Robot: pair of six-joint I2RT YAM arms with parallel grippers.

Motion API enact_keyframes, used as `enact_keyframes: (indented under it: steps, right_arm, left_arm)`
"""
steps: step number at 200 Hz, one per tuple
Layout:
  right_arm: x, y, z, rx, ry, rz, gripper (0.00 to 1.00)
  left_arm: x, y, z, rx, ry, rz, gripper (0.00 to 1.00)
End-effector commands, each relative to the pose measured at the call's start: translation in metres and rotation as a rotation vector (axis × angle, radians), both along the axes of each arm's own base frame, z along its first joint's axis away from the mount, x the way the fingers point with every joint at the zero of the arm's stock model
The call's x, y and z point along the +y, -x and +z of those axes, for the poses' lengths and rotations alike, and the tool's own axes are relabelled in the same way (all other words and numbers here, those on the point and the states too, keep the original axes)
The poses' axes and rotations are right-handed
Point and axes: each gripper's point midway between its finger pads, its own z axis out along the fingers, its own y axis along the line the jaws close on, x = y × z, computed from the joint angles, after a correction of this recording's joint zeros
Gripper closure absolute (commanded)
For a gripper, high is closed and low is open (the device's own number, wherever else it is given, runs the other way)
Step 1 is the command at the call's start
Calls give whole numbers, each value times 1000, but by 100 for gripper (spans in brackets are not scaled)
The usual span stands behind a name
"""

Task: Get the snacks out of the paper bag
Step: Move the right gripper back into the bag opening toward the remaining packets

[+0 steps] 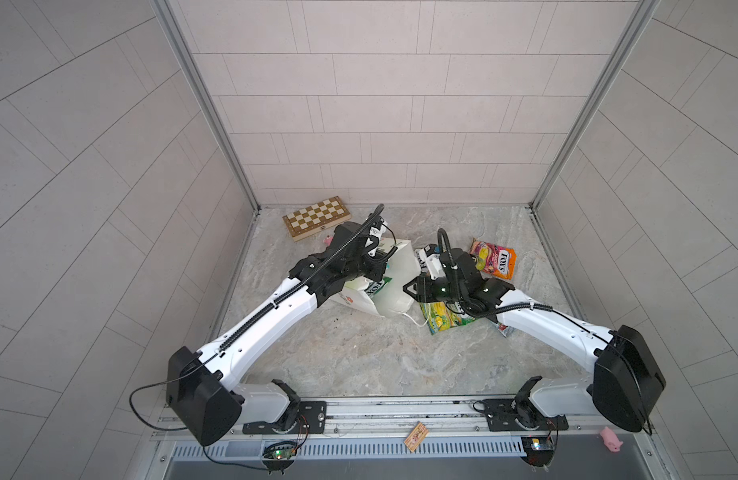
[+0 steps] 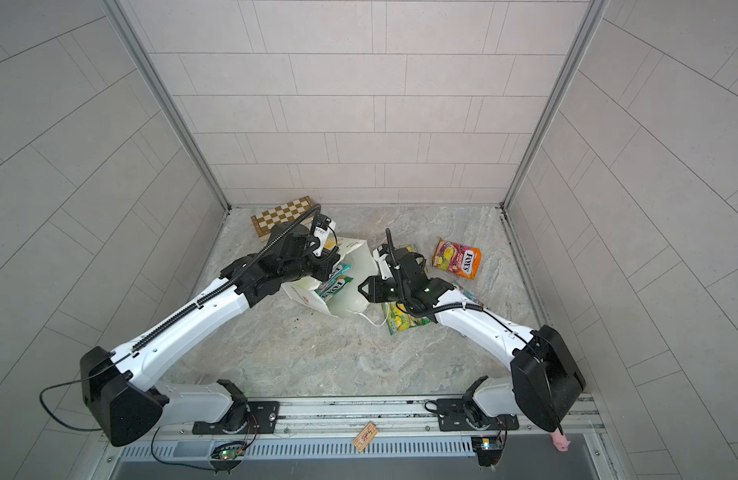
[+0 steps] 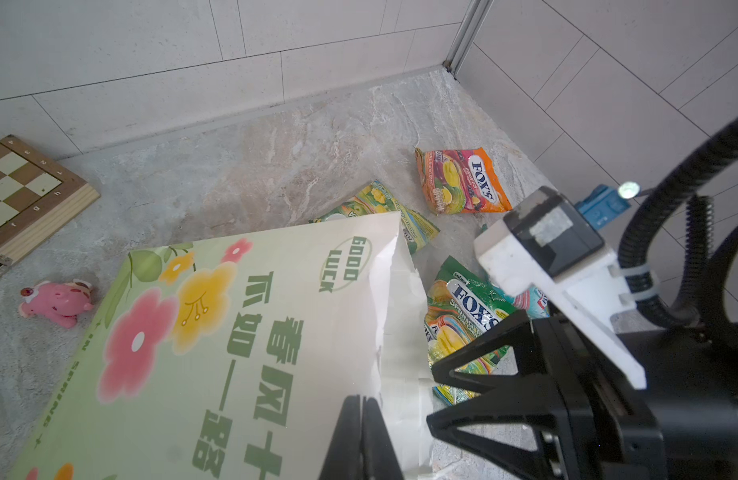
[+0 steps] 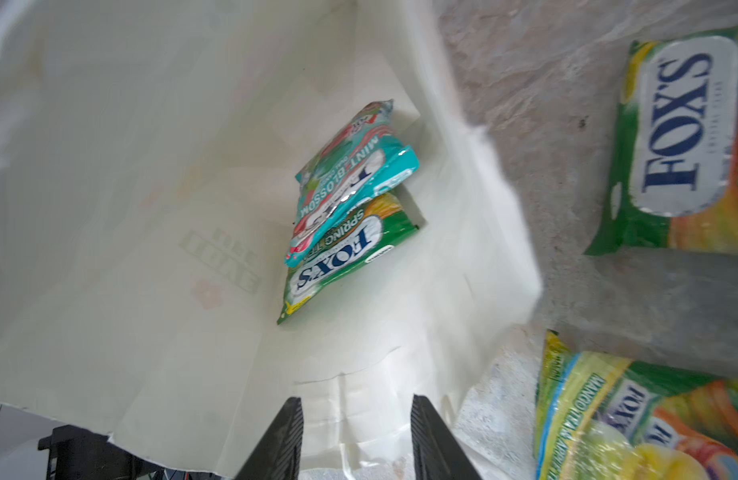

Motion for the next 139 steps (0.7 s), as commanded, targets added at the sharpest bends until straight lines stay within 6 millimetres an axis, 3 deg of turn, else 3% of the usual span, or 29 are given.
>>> enact_keyframes:
  steps: [1,74,139]
  right_arm:
    - [20,-4,10,-23,-40,24,56]
    - [60,-2,-27,53,31,54,59]
    - [59,-26,-52,119,73,-118,60]
  left_arm:
    - [2,-3,3,-13,22,31,100]
    - [6,-3,14,-62,65,55,100]
    - [5,-2,15,-62,75,54,100]
